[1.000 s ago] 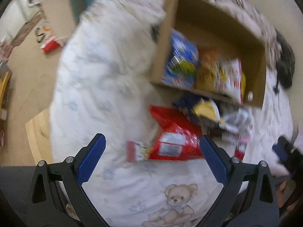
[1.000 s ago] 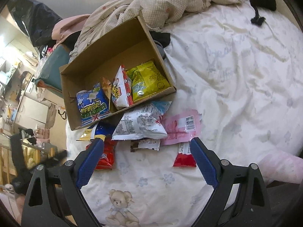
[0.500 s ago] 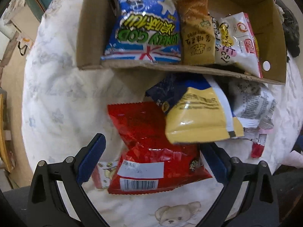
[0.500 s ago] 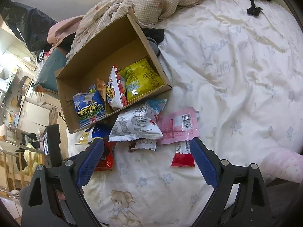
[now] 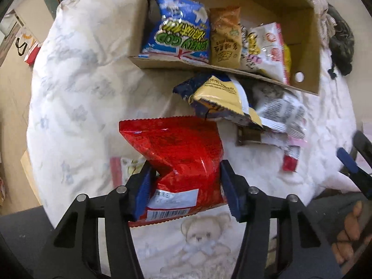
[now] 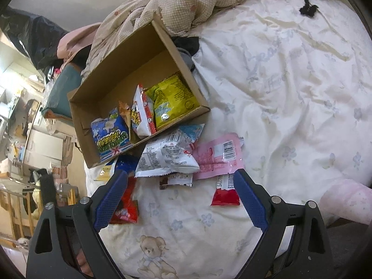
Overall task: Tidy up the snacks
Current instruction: 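Grasp the red chip bag with the left tool while the right grasps the white-red bar, then carry the red bag and white-red bar into the box and open both tools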
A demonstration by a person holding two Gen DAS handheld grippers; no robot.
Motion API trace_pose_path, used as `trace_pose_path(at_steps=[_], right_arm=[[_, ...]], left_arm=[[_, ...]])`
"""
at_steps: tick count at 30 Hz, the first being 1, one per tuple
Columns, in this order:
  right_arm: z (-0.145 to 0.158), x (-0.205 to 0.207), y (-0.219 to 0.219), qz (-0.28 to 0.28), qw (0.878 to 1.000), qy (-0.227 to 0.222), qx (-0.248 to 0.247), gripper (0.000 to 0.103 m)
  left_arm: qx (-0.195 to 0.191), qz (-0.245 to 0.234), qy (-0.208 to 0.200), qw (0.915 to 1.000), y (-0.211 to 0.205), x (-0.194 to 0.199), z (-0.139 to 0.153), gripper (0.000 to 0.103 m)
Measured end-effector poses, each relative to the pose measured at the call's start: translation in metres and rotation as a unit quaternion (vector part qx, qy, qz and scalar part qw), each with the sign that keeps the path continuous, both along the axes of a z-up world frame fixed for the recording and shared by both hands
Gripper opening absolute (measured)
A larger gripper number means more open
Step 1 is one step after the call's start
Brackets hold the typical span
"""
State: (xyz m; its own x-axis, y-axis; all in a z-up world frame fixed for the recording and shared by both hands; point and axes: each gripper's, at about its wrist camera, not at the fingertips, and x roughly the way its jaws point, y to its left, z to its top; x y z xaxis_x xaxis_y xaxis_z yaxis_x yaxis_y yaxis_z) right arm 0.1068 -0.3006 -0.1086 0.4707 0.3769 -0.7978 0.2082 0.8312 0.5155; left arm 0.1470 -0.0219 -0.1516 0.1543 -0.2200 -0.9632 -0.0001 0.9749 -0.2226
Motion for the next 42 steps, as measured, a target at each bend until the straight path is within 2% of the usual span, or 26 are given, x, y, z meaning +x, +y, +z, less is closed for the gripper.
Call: trace_pose_path(at_steps=[3, 6, 10, 12, 15, 20, 25, 27, 29, 37, 42], right_arm=[[-0.001, -0.001, -0.008, -0.018, 1.0, 0.003, 0.004, 0.095], [-0.008, -0.001, -0.017, -0.039, 0.999, 0.025, -0.002, 0.095], [-0.03, 0.003, -0.025, -0.057, 0.994, 0.091, -0.032, 0.092], [-0.043, 0.008, -0.021, -0.047, 0.99, 0.121, -0.048, 0.079], [-0.063, 0.019, -0.001, 0.0, 0.984, 0.158, -0.086, 0.072], [-0.083, 0.034, 0.027, 0.052, 0.971, 0.179, -0.152, 0.064], [-0.105, 0.044, 0.038, 0.055, 0.963, 0.195, -0.178, 0.056], [-0.107, 0.044, 0.04, 0.054, 0.962, 0.19, -0.191, 0.047], [-0.106, 0.042, 0.039, 0.044, 0.965, 0.183, -0.185, 0.035], [-0.097, 0.0, 0.04, 0.04, 0.975, 0.187, -0.117, 0.034], [-0.092, -0.038, 0.069, 0.067, 0.978, 0.193, -0.04, 0.034]], left_arm=[[0.003, -0.006, -0.024, 0.9997, 0.004, -0.015, 0.021, 0.05], [0.007, -0.006, -0.05, 0.9987, 0.014, -0.025, 0.037, 0.049], [-0.002, 0.001, -0.074, 0.9973, 0.026, -0.029, 0.052, 0.049], [-0.009, 0.008, -0.087, 0.9962, 0.034, -0.032, 0.058, 0.049], [-0.018, 0.014, -0.096, 0.9951, 0.037, -0.032, 0.063, 0.049], [-0.026, 0.009, -0.101, 0.9944, 0.031, -0.031, 0.062, 0.049], [-0.028, 0.002, -0.11, 0.9935, 0.027, -0.031, 0.066, 0.049], [-0.029, 0.003, -0.112, 0.9933, 0.027, -0.031, 0.067, 0.049], [-0.032, 0.005, -0.112, 0.9932, 0.028, -0.033, 0.068, 0.049], [-0.031, 0.01, -0.117, 0.9926, 0.031, -0.034, 0.07, 0.049], [-0.018, 0.008, -0.116, 0.9931, 0.03, -0.035, 0.066, 0.049]])
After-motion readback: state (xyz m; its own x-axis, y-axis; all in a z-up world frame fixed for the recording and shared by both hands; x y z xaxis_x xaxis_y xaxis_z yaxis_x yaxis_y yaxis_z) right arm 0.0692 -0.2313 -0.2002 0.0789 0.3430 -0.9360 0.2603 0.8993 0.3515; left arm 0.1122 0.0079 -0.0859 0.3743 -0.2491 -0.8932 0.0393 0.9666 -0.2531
